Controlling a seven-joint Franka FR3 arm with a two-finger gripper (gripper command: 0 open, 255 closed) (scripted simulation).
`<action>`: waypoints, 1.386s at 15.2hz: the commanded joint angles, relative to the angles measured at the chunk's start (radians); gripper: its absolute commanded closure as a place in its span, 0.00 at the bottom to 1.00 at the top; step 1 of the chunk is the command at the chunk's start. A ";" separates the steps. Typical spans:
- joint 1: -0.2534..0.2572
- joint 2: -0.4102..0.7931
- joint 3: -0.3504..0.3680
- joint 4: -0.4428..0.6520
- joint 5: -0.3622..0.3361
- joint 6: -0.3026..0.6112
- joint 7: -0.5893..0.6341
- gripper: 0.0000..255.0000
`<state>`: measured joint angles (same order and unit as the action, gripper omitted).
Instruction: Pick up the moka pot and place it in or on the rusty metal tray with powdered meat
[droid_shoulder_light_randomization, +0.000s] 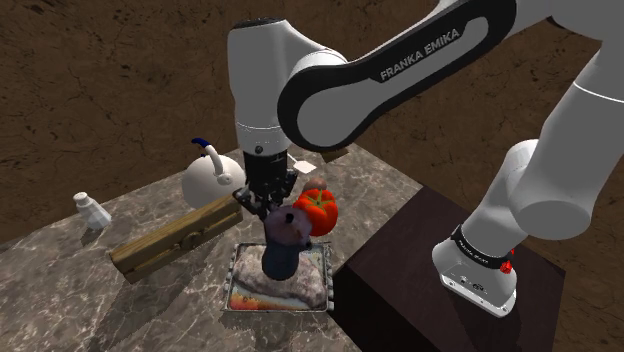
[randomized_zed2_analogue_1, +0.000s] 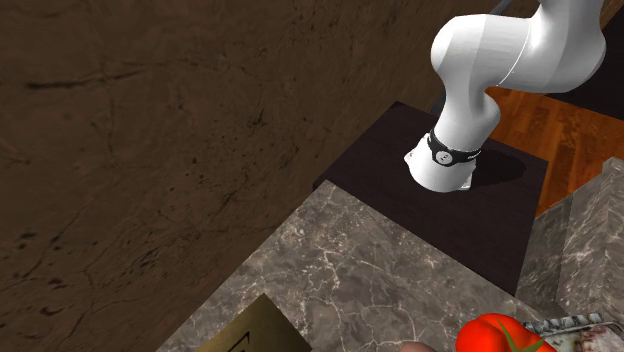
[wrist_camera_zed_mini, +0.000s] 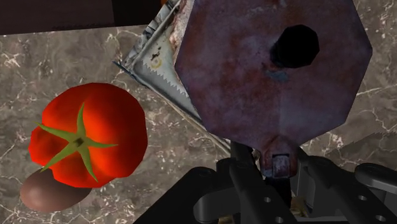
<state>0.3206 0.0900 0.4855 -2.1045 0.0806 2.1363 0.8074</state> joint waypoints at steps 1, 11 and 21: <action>0.002 0.015 0.000 -0.015 -0.007 0.030 0.003 1.00; 0.002 0.016 -0.001 -0.021 -0.007 0.037 0.002 0.00; -0.009 -0.036 -0.005 0.054 0.014 -0.086 -0.014 0.00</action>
<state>0.3125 0.0582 0.4813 -2.0538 0.0930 2.0584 0.7950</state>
